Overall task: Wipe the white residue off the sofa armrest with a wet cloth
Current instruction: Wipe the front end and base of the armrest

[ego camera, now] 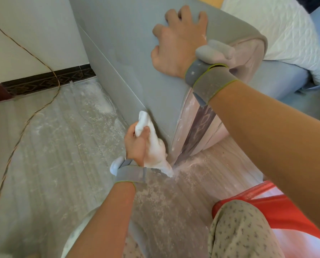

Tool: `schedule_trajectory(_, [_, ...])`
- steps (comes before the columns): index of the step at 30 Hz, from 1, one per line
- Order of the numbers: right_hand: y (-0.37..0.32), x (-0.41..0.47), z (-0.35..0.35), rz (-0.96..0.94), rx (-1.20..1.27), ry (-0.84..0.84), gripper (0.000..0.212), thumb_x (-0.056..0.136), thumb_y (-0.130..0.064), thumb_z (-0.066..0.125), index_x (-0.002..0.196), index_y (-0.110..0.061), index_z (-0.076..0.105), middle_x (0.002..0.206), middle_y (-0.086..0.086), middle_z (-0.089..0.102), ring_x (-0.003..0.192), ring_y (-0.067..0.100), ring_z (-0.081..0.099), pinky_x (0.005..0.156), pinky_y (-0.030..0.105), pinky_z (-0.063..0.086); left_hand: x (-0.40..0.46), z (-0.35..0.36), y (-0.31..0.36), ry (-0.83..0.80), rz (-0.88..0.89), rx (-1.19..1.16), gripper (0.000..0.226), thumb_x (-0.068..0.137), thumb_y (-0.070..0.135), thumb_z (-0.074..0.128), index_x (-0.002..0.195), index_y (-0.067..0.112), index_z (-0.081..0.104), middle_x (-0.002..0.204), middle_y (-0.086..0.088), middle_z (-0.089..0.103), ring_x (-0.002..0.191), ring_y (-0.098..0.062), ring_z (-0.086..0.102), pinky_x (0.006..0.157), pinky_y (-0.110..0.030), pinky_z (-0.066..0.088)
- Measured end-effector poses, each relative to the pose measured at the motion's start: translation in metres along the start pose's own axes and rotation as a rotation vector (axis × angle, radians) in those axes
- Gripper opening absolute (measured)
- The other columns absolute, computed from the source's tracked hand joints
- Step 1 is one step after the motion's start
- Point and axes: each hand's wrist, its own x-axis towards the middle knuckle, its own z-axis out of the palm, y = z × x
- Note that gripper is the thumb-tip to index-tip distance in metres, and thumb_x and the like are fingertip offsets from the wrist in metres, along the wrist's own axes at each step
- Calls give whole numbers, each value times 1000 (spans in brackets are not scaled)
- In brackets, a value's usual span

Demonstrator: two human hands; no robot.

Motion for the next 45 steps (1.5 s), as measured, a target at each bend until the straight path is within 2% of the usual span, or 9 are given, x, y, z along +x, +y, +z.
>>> schedule_trajectory(6, [4, 4, -19, 94, 306, -70, 31, 87, -30, 41, 105, -24, 66, 123, 1, 57, 124, 27, 41, 110, 49, 17, -34, 34, 39, 37, 185, -134, 27, 87, 18, 57, 78, 43, 59, 96, 8, 62, 91, -6, 60, 85, -23, 46])
schedule_trajectory(11, [16, 4, -31, 182, 728, -58, 29, 86, -19, 45, 97, -19, 72, 105, 3, 70, 107, 25, 60, 103, 37, 38, -48, 51, 36, 104, 527, 157, 27, 88, 18, 53, 82, 45, 54, 104, 8, 52, 86, 18, 49, 73, 2, 35])
schedule_trajectory(16, [14, -3, -29, 146, 802, -27, 28, 85, -16, 47, 95, -15, 73, 100, 6, 73, 100, 24, 63, 93, 31, 45, -38, 41, 6, 115, 774, 476, 21, 85, 27, 39, 103, 25, 50, 111, -9, 55, 92, -17, 54, 69, -25, 44])
schedule_trajectory(20, [19, -4, -30, 162, 885, -21, 26, 84, -12, 49, 91, -11, 73, 95, 6, 73, 97, 23, 64, 94, 29, 45, -40, 15, -46, -103, 331, 927, 26, 93, 24, 46, 116, 21, 56, 122, -7, 53, 100, -27, 58, 76, -29, 44])
schedule_trajectory(23, [24, -6, -32, 229, 1057, -22, 27, 83, -7, 47, 88, -10, 74, 82, 0, 69, 96, 18, 66, 92, 25, 48, -52, 1, -66, -167, 107, 882, 30, 92, 24, 51, 122, 22, 57, 127, -3, 54, 112, -22, 53, 82, -24, 40])
schedule_trajectory(29, [20, -19, -40, 320, 1391, 116, 21, 78, -8, 50, 74, -13, 70, 59, -10, 64, 64, 0, 63, 76, 19, 48, -57, 5, -6, -191, 110, 529, 28, 84, 20, 63, 112, 18, 64, 106, -2, 63, 101, -20, 58, 92, -34, 48])
schedule_trajectory(35, [34, -93, -41, 371, 1638, 263, 22, 76, -9, 46, 74, -19, 66, 57, -8, 68, 70, 14, 66, 84, 36, 54, -79, 12, 60, -344, 214, 367, 11, 74, 14, 67, 80, 23, 65, 74, 0, 63, 75, -15, 59, 73, -26, 46])
schedule_trajectory(42, [50, -149, -21, 282, 1507, -97, 17, 96, -13, 48, 108, -16, 60, 103, 0, 63, 99, 4, 56, 91, 14, 42, -84, 24, 111, -342, 284, 309, 22, 77, 13, 74, 74, 23, 55, 69, 4, 59, 56, 3, 55, 60, -13, 44])
schedule_trajectory(45, [58, -161, -24, 238, 1547, -164, 19, 96, -17, 47, 115, -19, 52, 104, -15, 58, 93, -16, 53, 84, 3, 38, -83, 31, 126, -354, 351, 321, 14, 79, 12, 72, 74, 18, 61, 68, 7, 58, 48, 11, 49, 55, -7, 42])
